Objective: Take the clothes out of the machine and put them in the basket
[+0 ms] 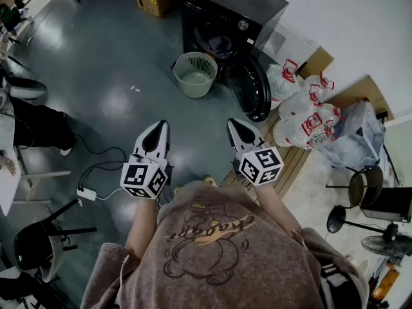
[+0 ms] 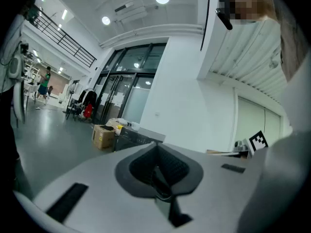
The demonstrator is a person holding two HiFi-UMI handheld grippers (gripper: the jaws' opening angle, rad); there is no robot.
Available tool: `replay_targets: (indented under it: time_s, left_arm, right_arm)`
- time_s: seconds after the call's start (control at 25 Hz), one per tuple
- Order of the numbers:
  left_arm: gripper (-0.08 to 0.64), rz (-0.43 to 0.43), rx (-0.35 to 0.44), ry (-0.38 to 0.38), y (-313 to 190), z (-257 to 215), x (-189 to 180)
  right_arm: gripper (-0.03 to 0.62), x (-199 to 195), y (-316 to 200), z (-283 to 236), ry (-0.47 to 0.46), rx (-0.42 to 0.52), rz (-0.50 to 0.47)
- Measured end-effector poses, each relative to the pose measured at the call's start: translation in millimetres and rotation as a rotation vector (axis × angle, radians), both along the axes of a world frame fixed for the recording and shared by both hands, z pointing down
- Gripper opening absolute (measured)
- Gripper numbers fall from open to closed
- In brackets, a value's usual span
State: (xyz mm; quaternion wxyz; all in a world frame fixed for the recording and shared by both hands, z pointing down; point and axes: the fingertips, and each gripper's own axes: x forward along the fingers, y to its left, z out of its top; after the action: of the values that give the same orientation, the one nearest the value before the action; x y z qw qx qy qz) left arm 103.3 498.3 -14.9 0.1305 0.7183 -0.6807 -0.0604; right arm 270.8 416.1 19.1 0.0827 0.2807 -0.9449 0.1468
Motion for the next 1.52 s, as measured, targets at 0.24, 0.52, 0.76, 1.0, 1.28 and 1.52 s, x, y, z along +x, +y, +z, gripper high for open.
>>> replay_targets:
  time_s: [0.24,0.52,0.76,1.0,1.28,1.52]
  left_arm:
    - [0.006,0.011,-0.005,-0.012,-8,5,0]
    - [0.006,0.045,0.003,-0.003,-3,10,-8]
    - [0.006,0.064,-0.001,0.007,-5,18,-20]
    - [0.006,0.084,-0.014,0.007,-31,27,-37]
    - [0.006,0.063,-0.021,0.003,-101,39,-74]
    - [0.006,0.026,-0.020,-0.006,-185,26,-101]
  right_arm:
    - [-0.005,6,-5,-3,-0.015,0.006,0.025]
    - [-0.005,0,5,3,0.011,0.001,0.055]
    - [-0.005,-15,7,9,0.033,0.006,0.056]
    - [-0.005,-39,-26,16,0.027,0.003,0.072]
    - [-0.005,-74,-104,33,0.034,0.000,0.077]
    - [-0.005,-104,-184,24,0.034,-0.013,0.019]
